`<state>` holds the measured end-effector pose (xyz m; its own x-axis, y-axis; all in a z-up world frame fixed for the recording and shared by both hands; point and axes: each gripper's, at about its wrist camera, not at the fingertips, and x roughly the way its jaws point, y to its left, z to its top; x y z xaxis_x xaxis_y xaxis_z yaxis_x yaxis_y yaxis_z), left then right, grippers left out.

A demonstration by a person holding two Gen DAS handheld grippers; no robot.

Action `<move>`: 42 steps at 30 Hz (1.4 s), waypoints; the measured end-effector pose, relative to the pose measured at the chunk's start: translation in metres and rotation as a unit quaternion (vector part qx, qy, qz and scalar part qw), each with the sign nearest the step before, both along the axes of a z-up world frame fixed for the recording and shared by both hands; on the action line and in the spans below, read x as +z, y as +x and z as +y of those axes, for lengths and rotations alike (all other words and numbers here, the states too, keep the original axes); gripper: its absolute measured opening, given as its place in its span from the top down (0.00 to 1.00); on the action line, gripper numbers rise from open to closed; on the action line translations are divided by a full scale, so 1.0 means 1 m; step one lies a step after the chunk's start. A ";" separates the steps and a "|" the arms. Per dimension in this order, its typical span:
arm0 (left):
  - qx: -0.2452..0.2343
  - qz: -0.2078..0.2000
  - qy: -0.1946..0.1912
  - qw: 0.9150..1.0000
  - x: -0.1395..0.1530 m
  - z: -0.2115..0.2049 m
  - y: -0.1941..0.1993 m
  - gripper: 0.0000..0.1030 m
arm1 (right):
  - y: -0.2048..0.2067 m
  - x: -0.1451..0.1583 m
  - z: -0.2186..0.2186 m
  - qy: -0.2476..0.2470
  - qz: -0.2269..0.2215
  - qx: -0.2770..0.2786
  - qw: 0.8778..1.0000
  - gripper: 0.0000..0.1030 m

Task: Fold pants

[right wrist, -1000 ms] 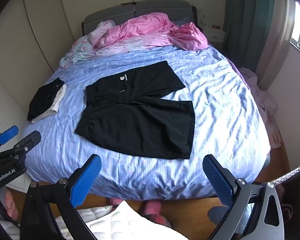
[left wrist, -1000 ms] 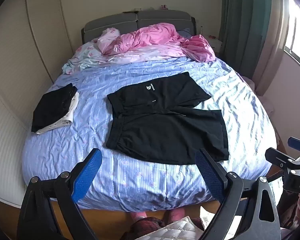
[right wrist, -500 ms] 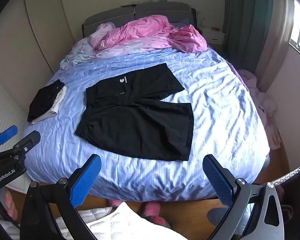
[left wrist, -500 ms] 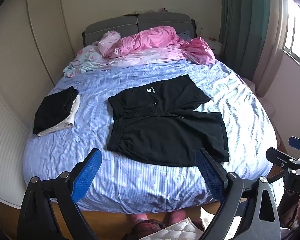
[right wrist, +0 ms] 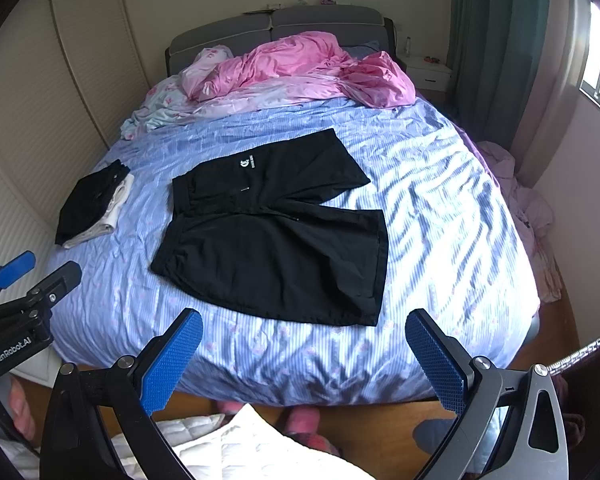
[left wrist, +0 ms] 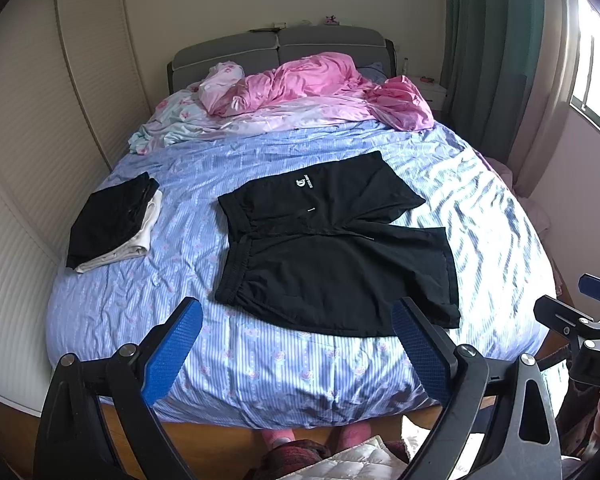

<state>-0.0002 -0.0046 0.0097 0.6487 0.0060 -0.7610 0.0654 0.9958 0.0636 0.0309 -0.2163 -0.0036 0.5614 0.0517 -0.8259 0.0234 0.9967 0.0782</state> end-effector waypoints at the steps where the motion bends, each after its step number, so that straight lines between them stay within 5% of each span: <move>1: 0.000 0.000 0.000 1.000 0.001 -0.001 0.000 0.06 | 0.000 0.000 0.000 0.000 0.000 0.000 1.000 0.00; 42: 0.001 0.000 -0.002 1.000 0.000 0.005 0.004 0.06 | 0.002 -0.002 0.003 0.000 0.003 0.001 1.000 0.00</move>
